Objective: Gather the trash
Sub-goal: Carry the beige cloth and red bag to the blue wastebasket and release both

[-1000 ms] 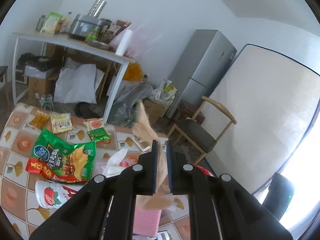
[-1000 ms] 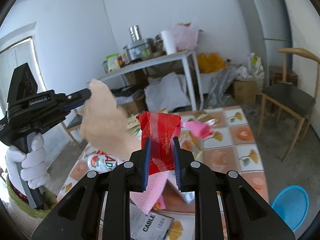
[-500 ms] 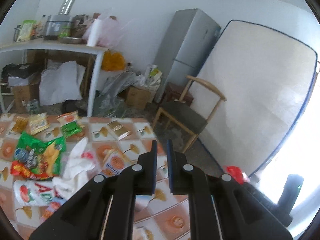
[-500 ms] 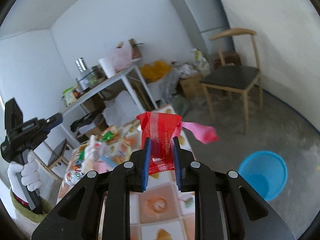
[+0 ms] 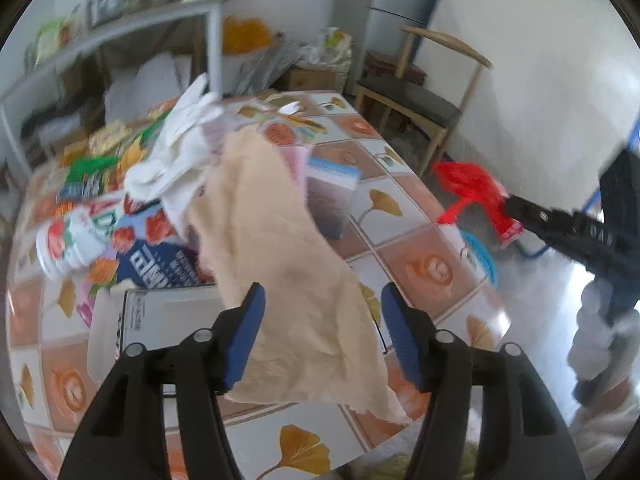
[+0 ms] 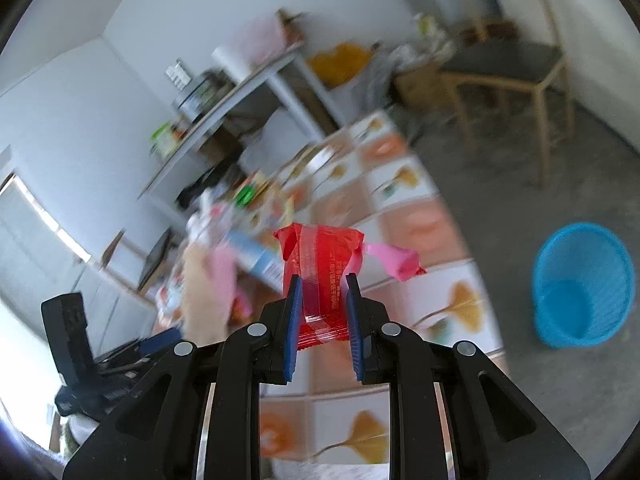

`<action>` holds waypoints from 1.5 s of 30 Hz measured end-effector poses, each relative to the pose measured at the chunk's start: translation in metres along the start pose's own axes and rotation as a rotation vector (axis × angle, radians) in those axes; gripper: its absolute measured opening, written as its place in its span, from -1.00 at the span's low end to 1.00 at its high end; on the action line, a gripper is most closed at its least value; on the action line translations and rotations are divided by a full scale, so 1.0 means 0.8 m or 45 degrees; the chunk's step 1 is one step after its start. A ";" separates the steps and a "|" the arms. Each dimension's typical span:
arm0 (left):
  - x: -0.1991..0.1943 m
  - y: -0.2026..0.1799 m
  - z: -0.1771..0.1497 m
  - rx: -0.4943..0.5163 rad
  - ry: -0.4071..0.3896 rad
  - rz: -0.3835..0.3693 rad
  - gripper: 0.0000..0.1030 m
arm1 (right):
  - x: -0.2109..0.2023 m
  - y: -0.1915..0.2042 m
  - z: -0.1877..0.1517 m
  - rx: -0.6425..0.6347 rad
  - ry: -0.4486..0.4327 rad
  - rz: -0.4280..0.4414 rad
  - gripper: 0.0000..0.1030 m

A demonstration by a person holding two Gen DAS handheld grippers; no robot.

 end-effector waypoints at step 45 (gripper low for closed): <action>-0.030 -0.079 0.122 0.156 -0.312 -0.439 -0.99 | -0.052 -0.058 0.014 0.180 -0.155 -0.088 -0.62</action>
Point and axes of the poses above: each gripper's, at about its wrist camera, not at the fingertips, and x roughly the way its jaws point, y to its left, z to its top, the point moved 4 cm from there along x, roughly the way its jaws point, and after that the axes turned 5 degrees about -z, right-handed, at the moved point
